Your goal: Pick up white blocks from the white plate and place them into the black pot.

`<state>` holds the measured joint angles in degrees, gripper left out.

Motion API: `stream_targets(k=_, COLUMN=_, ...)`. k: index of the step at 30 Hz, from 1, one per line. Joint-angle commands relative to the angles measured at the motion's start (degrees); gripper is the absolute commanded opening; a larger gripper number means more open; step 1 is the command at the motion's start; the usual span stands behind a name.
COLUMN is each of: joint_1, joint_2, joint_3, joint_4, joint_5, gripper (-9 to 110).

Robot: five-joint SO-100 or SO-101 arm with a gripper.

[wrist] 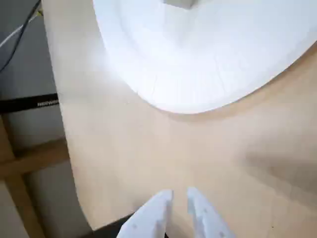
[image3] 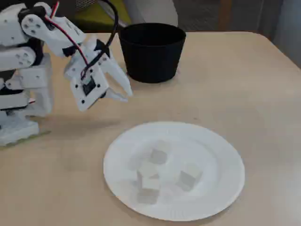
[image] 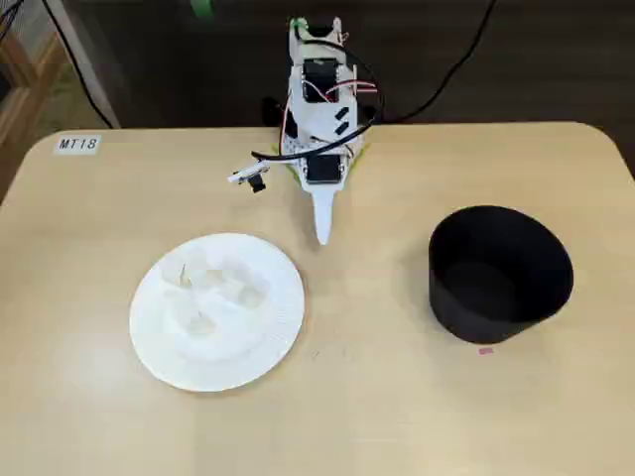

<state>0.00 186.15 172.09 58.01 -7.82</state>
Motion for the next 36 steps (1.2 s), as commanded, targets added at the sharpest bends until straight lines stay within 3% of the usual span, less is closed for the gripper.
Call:
stream_targets(k=1, joint_1=0.4, joint_2=-38.1, joint_3=-32.8, joint_4=-0.5, joint_5=12.9, gripper=-2)
stream_targets(k=19, joint_1=4.2, joint_2=-41.4, joint_3=-38.0, joint_4=0.8, joint_5=10.1, gripper=-2)
stream_targets(k=29, joint_1=20.4, joint_2=-75.4, joint_3=-75.7, joint_4=19.5, joint_5=3.6, gripper=-2)
stream_targets(k=36, joint_1=31.6, joint_2=-88.9, joint_3=-82.5, joint_4=24.9, joint_5=4.6, gripper=-2)
